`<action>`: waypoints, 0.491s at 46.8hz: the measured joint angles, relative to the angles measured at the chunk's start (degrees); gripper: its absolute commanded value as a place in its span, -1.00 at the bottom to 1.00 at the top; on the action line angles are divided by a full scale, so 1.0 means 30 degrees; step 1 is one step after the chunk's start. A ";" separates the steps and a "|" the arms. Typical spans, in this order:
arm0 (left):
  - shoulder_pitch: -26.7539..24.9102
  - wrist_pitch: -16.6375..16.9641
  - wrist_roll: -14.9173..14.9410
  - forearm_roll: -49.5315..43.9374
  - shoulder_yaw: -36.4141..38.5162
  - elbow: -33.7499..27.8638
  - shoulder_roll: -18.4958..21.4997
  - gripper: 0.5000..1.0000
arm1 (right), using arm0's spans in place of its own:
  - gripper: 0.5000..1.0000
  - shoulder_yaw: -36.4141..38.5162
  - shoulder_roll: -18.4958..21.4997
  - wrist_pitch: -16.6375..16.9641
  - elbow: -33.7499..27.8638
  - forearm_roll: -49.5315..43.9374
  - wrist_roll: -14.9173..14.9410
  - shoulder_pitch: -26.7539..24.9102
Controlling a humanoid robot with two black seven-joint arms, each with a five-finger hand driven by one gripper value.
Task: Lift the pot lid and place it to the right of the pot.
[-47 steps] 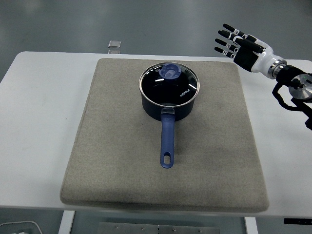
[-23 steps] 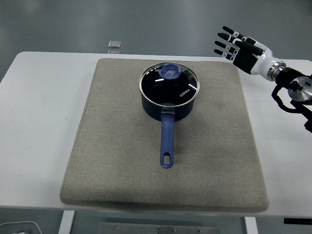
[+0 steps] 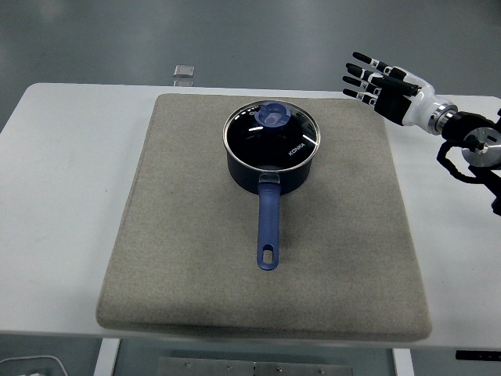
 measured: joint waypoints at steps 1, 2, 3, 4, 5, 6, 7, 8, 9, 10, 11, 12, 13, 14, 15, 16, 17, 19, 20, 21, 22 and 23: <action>0.0000 0.0000 0.0000 0.0000 0.0000 0.0000 0.0000 1.00 | 0.69 0.0000 -0.0010 -0.0001 0.0012 -0.0232 0.0002 0.0069; 0.0000 0.0000 0.0000 0.0000 0.0000 0.0000 0.0000 1.00 | 0.69 -0.0001 -0.0016 -0.0004 0.0021 -0.0525 0.0008 0.0207; 0.0000 0.0000 0.0000 0.0000 0.0000 0.0000 0.0000 1.00 | 0.69 -0.0002 -0.0013 -0.0015 0.0024 -0.0757 0.0011 0.0361; 0.0000 0.0000 0.0000 0.0000 0.0000 0.0000 0.0000 1.00 | 0.69 -0.0014 -0.0003 -0.0021 0.0030 -0.0982 0.0017 0.0524; -0.0001 0.0000 0.0000 -0.0001 0.0000 0.0000 0.0000 1.00 | 0.69 -0.0035 -0.0002 -0.0024 0.0047 -0.1185 0.0022 0.0663; 0.0000 0.0000 0.0000 0.0000 0.0000 0.0000 0.0000 1.00 | 0.69 -0.0055 0.0000 -0.0045 0.0063 -0.1461 0.0025 0.0798; -0.0001 0.0000 0.0000 -0.0001 0.0000 0.0000 0.0000 1.00 | 0.69 -0.0065 0.0001 -0.0081 0.0065 -0.1698 0.0025 0.0875; 0.0000 0.0000 0.0000 -0.0001 0.0000 0.0000 0.0000 1.00 | 0.69 -0.0065 0.0000 -0.0131 0.0075 -0.1910 0.0025 0.0939; 0.0001 0.0000 0.0000 0.0000 0.0000 0.0000 0.0000 1.00 | 0.69 -0.0064 -0.0001 -0.0168 0.0102 -0.2125 0.0025 0.1011; 0.0001 0.0000 0.0001 0.0001 0.0000 0.0000 0.0000 1.00 | 0.69 -0.0063 -0.0002 -0.0205 0.0162 -0.2448 0.0025 0.1131; 0.0000 0.0000 0.0000 0.0004 0.0000 0.0000 0.0000 1.00 | 0.69 -0.0077 -0.0003 -0.0219 0.0213 -0.2694 0.0025 0.1258; -0.0001 0.0001 0.0000 0.0012 0.0000 0.0000 0.0000 1.00 | 0.69 -0.0113 -0.0005 -0.0235 0.0256 -0.2952 0.0024 0.1407; 0.0000 0.0000 0.0001 0.0013 0.0000 0.0000 0.0000 1.00 | 0.69 -0.0163 -0.0019 -0.0246 0.0281 -0.3253 0.0023 0.1565; 0.0000 0.0000 0.0001 0.0016 0.0000 0.0000 0.0000 1.00 | 0.69 -0.0214 -0.0047 -0.0254 0.0295 -0.3657 0.0026 0.1738; 0.0000 0.0000 0.0000 0.0016 0.0000 0.0000 0.0000 1.00 | 0.69 -0.0234 -0.0064 -0.0259 0.0306 -0.3953 0.0025 0.1852; 0.0000 0.0000 0.0000 0.0017 0.0000 0.0000 0.0000 1.00 | 0.69 -0.0246 -0.0075 -0.0269 0.0310 -0.4277 0.0024 0.1940; -0.0001 0.0000 0.0001 0.0017 0.0000 0.0000 0.0000 1.00 | 0.69 -0.0254 -0.0094 -0.0268 0.0316 -0.4733 0.0024 0.2023; 0.0002 0.0000 0.0001 0.0017 0.0000 0.0000 0.0000 1.00 | 0.69 -0.0253 -0.0119 -0.0264 0.0341 -0.5435 0.0023 0.2159; 0.0002 0.0000 0.0001 0.0017 0.0000 -0.0004 0.0000 1.00 | 0.69 -0.0253 -0.0126 -0.0264 0.0348 -0.5768 0.0024 0.2237; 0.0000 0.0000 0.0001 0.0017 0.0000 -0.0005 0.0000 1.00 | 0.69 -0.0252 -0.0134 -0.0265 0.0380 -0.6235 0.0032 0.2353; -0.0001 0.0000 0.0000 0.0016 0.0000 -0.0004 0.0000 1.00 | 0.69 -0.0249 -0.0138 -0.0260 0.0423 -0.6560 0.0058 0.2445; -0.0001 0.0000 0.0000 0.0016 0.0000 -0.0005 0.0000 1.00 | 0.69 -0.0246 -0.0139 -0.0254 0.0484 -0.6900 0.0115 0.2541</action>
